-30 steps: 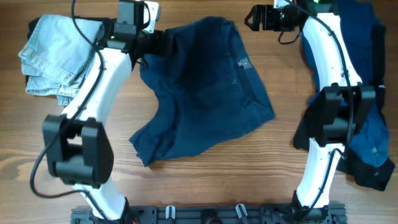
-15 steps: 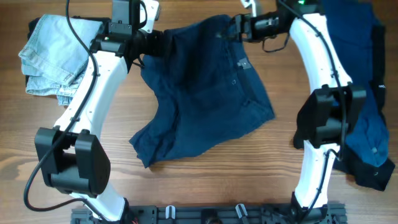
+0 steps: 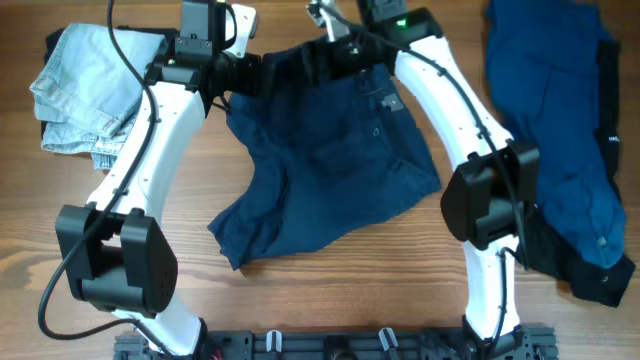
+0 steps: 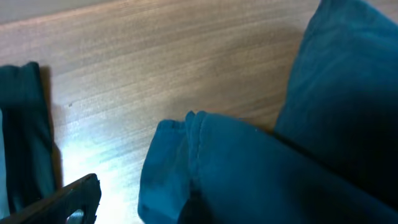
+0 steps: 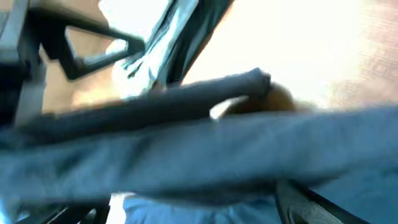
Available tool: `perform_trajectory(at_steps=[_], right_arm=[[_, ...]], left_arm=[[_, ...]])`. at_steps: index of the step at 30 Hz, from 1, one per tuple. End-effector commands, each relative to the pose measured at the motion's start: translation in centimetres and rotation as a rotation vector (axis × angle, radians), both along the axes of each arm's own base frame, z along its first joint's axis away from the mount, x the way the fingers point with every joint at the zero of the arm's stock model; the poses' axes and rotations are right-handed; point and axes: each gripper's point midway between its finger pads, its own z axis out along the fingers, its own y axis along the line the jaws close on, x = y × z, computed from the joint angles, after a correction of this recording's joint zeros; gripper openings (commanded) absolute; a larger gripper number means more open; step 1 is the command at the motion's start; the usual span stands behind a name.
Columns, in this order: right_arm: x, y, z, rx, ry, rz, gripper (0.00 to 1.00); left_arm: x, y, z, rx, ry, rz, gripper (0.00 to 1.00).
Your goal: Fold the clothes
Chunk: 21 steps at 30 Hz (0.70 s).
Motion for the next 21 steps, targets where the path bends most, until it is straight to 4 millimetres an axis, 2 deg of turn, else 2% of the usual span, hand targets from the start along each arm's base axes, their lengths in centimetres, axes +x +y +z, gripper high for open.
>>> perform_trajectory(at_steps=[1, 5, 9, 15, 18, 21], right_arm=[[1.7, 0.3, 1.6, -0.002, -0.056, -0.096, 0.85], [3.8, 0.9, 3.5, 0.061, -0.129, -0.149, 0.85], [4.9, 1.3, 4.9, 0.104, -0.177, -0.174, 0.85], [6.0, 0.9, 5.2, 0.092, -0.216, -0.223, 0.85], [6.4, 0.3, 5.0, 0.075, -0.216, -0.246, 0.85], [7.2, -1.2, 5.0, 0.075, -0.211, -0.278, 0.86]], left_arm=[[-0.3, -0.3, 0.7, 0.007, -0.009, -0.019, 1.0], [-0.8, -0.3, 0.4, 0.011, 0.015, -0.021, 1.0], [-1.1, -0.3, 0.1, 0.014, 0.03, -0.022, 1.0], [-1.5, 0.0, -0.2, 0.027, 0.051, -0.015, 1.0], [-1.1, 1.7, -0.2, 0.097, 0.038, 0.051, 1.0], [-0.7, 3.7, -0.1, 0.118, 0.029, 0.169, 1.0]])
